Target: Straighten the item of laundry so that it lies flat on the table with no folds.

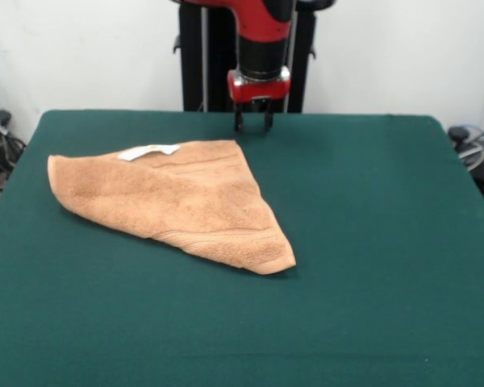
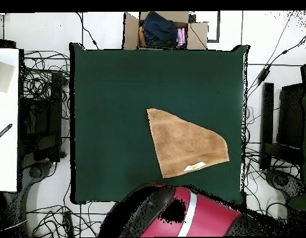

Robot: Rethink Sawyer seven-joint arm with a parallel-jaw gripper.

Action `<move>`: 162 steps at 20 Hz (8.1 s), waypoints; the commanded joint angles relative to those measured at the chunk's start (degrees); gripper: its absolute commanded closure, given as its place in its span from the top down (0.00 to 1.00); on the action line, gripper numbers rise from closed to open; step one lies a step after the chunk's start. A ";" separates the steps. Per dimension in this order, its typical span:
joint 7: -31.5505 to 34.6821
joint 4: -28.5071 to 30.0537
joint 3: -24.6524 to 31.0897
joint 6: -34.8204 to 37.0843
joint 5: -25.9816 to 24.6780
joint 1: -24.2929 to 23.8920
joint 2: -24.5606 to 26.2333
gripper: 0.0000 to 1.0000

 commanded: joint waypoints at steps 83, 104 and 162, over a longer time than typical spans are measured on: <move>4.87 -14.58 6.18 24.37 -1.07 0.20 -6.43 1.00; 8.40 -13.92 3.35 15.32 -2.84 2.34 -1.93 1.00; 12.44 -10.21 -4.25 -4.65 -0.62 9.20 5.90 1.00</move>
